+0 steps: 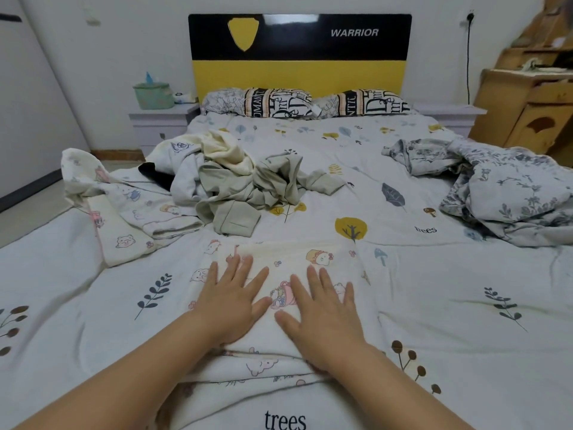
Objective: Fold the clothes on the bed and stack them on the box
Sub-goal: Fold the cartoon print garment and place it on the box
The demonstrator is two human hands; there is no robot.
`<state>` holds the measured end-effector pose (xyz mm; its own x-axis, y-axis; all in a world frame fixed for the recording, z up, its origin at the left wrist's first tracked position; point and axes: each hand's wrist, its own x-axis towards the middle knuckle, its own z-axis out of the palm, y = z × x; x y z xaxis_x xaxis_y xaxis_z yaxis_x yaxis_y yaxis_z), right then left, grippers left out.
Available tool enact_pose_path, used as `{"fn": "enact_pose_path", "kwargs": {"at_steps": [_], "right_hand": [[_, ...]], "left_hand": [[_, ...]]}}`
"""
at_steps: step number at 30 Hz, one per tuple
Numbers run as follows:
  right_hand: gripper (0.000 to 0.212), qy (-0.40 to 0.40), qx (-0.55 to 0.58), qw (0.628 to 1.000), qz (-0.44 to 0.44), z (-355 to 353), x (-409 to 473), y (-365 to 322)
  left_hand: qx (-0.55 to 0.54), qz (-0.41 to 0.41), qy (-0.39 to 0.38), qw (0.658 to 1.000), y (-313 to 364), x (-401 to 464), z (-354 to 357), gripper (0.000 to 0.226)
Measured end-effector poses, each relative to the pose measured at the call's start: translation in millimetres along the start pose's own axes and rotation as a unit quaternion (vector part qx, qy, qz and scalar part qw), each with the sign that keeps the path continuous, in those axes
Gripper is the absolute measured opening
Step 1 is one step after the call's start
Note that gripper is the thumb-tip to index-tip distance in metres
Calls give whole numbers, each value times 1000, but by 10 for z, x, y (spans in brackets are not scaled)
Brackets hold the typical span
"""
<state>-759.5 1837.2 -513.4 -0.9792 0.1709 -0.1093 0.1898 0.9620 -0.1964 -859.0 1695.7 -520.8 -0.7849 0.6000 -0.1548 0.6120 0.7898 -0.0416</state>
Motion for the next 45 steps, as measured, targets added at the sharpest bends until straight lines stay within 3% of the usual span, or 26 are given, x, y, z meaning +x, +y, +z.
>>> {"fn": "enact_pose_path", "kwargs": {"at_steps": [6,9,12,14,16,20,23,26,28,30,34,36,37,40,43,45], "right_hand": [[113,-19,-23,1000,-1,175,21,26],[111,-31,0,1000,4,116,33,23],[71,59,55,994,78,-109,-8,75],[42,110,89,977,160,-281,-65,180],[37,59,134,960,238,-409,-132,321],[18,-39,261,919,293,-509,-208,522],[21,-63,386,869,302,-559,-254,537],[47,-55,489,821,288,-592,-277,476],[34,-22,520,814,257,-659,-280,356],[24,14,507,833,221,-729,-260,196],[39,79,378,914,124,-873,-243,-310],[42,91,309,943,87,-898,-231,-592],[39,94,282,952,71,-889,-204,-719],[33,77,219,972,22,-796,-67,-1072],[42,2,206,978,-16,-678,18,-1356],[32,-29,240,969,-43,-592,17,-1468]], "left_hand": [[-39,-11,-5,999,-21,0,146,126],[-15,-10,-21,1000,9,11,85,107],[19,-4,-21,1000,84,30,-89,110],[-1,7,5,1000,189,39,-197,84],[-43,29,25,998,326,44,-254,62],[-86,58,-14,995,541,100,-195,60],[-106,47,-37,993,579,147,-152,60],[-174,40,-48,983,578,132,-237,57],[-282,16,-57,957,562,137,-375,51],[-423,-29,-55,904,531,159,-524,53],[-620,-104,-44,776,339,188,-760,71],[-692,-103,-60,712,139,187,-860,77],[-701,-92,-74,703,29,164,-914,76],[-654,-105,-102,742,-312,76,-1027,59],[-634,-152,-65,756,-663,16,-974,38],[-632,-166,-47,756,-848,-28,-824,35]]}}
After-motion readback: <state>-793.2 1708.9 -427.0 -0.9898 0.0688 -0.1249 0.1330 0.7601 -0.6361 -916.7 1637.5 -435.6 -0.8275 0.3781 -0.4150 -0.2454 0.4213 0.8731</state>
